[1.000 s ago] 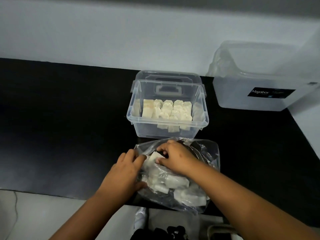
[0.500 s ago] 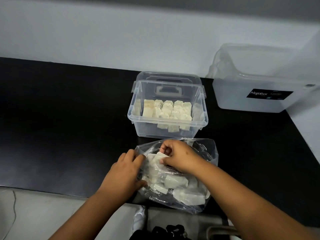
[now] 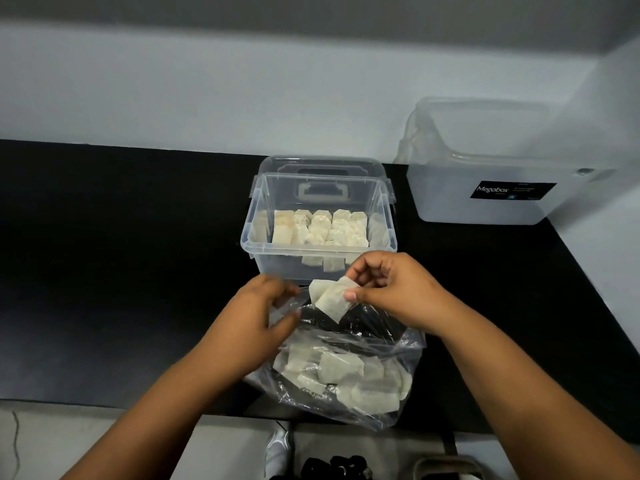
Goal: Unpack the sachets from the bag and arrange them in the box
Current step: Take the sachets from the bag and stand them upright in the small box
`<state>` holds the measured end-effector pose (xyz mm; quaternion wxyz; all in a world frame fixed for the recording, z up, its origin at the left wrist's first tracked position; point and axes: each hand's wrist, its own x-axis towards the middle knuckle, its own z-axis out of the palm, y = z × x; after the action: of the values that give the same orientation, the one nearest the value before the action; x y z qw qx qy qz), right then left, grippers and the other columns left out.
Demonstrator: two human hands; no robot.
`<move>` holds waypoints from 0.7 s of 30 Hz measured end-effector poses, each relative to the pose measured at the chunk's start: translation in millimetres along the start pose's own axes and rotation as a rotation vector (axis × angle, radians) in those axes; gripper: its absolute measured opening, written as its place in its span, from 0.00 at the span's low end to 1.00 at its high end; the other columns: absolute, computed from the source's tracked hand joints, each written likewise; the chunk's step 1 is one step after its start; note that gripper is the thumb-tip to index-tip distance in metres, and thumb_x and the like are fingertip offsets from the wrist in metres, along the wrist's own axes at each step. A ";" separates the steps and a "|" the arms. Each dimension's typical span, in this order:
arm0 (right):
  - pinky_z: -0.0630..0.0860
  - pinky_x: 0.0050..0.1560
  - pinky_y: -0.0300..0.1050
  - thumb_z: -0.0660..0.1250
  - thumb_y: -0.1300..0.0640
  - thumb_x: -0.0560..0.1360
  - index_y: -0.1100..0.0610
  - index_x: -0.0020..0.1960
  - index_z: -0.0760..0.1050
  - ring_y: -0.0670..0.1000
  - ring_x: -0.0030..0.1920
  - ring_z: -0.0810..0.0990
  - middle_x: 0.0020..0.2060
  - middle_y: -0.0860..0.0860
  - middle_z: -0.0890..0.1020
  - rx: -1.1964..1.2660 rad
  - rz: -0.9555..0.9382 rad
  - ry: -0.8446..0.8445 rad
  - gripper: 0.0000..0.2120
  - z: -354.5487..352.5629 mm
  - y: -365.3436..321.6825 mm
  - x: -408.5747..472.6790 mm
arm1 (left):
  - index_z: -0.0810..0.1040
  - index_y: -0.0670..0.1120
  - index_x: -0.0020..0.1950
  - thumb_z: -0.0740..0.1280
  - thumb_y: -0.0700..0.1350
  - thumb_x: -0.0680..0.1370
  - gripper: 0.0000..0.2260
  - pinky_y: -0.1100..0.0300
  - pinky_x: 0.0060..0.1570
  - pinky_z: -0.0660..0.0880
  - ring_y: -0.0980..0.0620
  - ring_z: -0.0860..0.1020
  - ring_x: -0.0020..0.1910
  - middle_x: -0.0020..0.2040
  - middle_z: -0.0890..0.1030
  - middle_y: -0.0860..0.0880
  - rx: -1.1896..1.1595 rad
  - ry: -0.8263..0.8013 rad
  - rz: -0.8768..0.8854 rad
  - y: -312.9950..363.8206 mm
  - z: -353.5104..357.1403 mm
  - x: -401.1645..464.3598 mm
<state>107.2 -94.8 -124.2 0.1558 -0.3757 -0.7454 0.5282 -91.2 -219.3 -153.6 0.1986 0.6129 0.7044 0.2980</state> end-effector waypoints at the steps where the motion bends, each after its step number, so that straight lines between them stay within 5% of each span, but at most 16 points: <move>1: 0.80 0.49 0.44 0.75 0.65 0.69 0.54 0.44 0.80 0.48 0.41 0.81 0.41 0.51 0.84 0.005 -0.012 -0.009 0.09 -2.2 -4.0 -1.0 | 0.78 0.51 0.58 0.70 0.48 0.75 0.12 0.70 0.46 0.72 0.61 0.77 0.50 0.52 0.77 0.57 -0.076 0.017 -0.014 8.4 -2.8 4.2; 7: 0.81 0.46 0.41 0.76 0.64 0.68 0.55 0.44 0.81 0.47 0.41 0.82 0.41 0.54 0.85 -0.029 -0.090 -0.059 0.08 -11.2 -21.8 0.0 | 0.78 0.53 0.59 0.68 0.48 0.76 0.12 0.51 0.50 0.80 0.53 0.82 0.45 0.49 0.84 0.51 -0.497 -0.283 -0.128 37.1 -13.4 27.2; 11: 0.79 0.42 0.40 0.75 0.65 0.69 0.54 0.42 0.81 0.47 0.38 0.81 0.37 0.52 0.84 0.004 -0.122 -0.009 0.07 -15.5 -28.2 8.4 | 0.79 0.46 0.56 0.71 0.44 0.73 0.12 0.46 0.51 0.80 0.42 0.83 0.44 0.47 0.84 0.41 -0.657 -0.268 -0.218 38.1 -15.6 35.2; 17: 0.79 0.39 0.39 0.74 0.65 0.71 0.57 0.43 0.80 0.48 0.37 0.81 0.38 0.52 0.83 0.132 -0.141 0.025 0.05 -24.5 -41.8 27.8 | 0.80 0.40 0.51 0.67 0.41 0.75 0.08 0.62 0.42 0.81 0.48 0.83 0.40 0.43 0.84 0.41 -0.924 -0.152 -0.225 40.2 -24.3 44.9; 21: 0.77 0.37 0.38 0.73 0.65 0.71 0.56 0.42 0.79 0.46 0.37 0.81 0.38 0.50 0.83 0.152 -0.157 0.059 0.06 -31.5 -55.9 51.1 | 0.80 0.39 0.50 0.65 0.39 0.78 0.05 0.63 0.41 0.81 0.48 0.84 0.42 0.43 0.85 0.43 -1.016 -0.031 -0.273 33.4 -32.1 58.9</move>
<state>70.7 -45.6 -69.6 0.2469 -0.3185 -0.7254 0.5580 -97.0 -164.8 -102.5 0.5181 0.3463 0.5417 0.5641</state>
